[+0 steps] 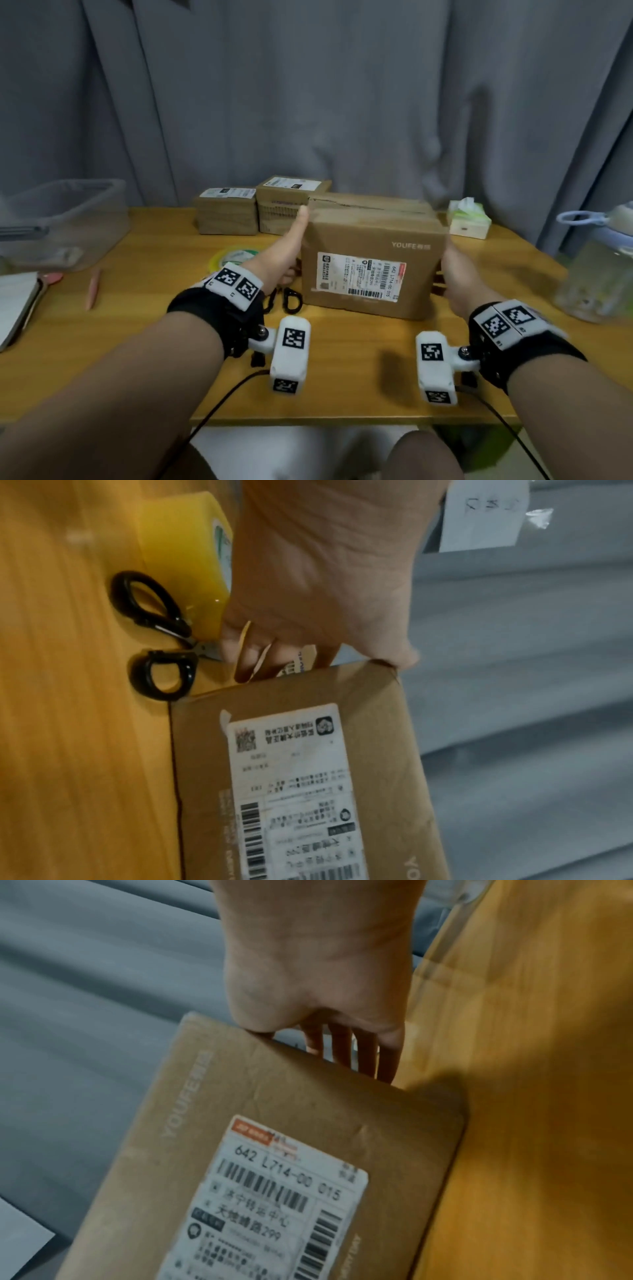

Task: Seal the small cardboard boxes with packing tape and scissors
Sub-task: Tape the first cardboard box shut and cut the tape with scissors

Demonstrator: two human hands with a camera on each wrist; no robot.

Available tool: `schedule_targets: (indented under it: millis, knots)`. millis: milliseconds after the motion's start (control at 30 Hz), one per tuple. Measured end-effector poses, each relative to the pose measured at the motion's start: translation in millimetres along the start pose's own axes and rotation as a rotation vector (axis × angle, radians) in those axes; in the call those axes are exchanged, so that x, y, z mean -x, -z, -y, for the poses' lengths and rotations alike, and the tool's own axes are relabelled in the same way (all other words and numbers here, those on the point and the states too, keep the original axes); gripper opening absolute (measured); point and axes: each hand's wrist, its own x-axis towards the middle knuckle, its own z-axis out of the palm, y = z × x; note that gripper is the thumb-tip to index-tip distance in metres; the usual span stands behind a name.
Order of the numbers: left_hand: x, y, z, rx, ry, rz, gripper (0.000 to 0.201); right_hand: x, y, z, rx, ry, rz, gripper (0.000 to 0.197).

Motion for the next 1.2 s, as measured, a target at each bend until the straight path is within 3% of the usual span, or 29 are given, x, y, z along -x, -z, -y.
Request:
schedule_targets:
  millis: [100,200,333,400,567,700,767,800,900,967,1033,1067,1133,1200]
  knots:
    - [-2.3,2.6,-6.7,0.104,-0.048,-0.025,0.077,2.4,-1.3,-7.6,-0.071,-0.023,0.042,0.062]
    - [-7.3,12.2,-15.8,0.091,-0.214,-0.126,0.046,4.1,-2.4,1.6,-0.053,0.097,0.133,0.065]
    - [-16.1,26.0,-17.4,0.178,-0.302,-0.133,0.028,6.9,-0.9,21.0,0.045,0.286,0.219,0.094]
    - [-23.7,26.2,-17.3,0.263,-0.289,-0.136,0.022,8.8,-1.9,33.0,0.082,0.404,0.214,0.088]
    - [-51.2,2.2,-4.0,0.374,-0.261,-0.085,0.02,3.8,-1.1,61.0,0.33,0.753,0.064,0.085]
    - [-60.0,-11.3,-3.1,-0.111,-0.351,-0.052,0.04,2.5,-8.7,60.8,0.684,0.919,-0.054,0.099]
    - [-54.3,-14.1,-12.0,-0.266,-0.349,-0.013,0.042,5.0,-20.4,54.7,0.899,1.014,0.012,0.097]
    - [-49.9,-16.1,-16.2,-0.239,-0.332,0.038,0.043,5.7,-27.2,49.6,0.973,1.037,0.068,0.094]
    - [-37.2,-22.3,-23.9,-0.149,-0.315,0.126,0.047,4.0,-40.9,32.5,0.965,0.937,0.221,0.091]
    - [-34.8,-20.5,-25.5,-0.368,-0.427,0.118,0.045,-0.8,-43.4,29.2,0.722,0.834,0.26,0.077]
    - [-34.6,-18.6,-26.0,-0.577,-0.528,0.084,0.043,-9.1,-41.3,35.0,0.492,0.768,0.201,0.051]
    - [-35.3,-18.8,-25.3,-0.636,-0.561,0.072,0.041,-14.6,-39.1,39.8,0.52,0.757,0.133,0.041]
    - [-36.6,-19.9,-22.7,-0.689,-0.603,0.053,0.035,-24.7,-34.7,46.8,0.862,0.708,0.006,0.035]
    - [-35.6,-20.6,-20.0,-0.704,-0.637,0.05,0.025,-30.2,-34.2,46.1,1.216,0.483,0.036,0.046]
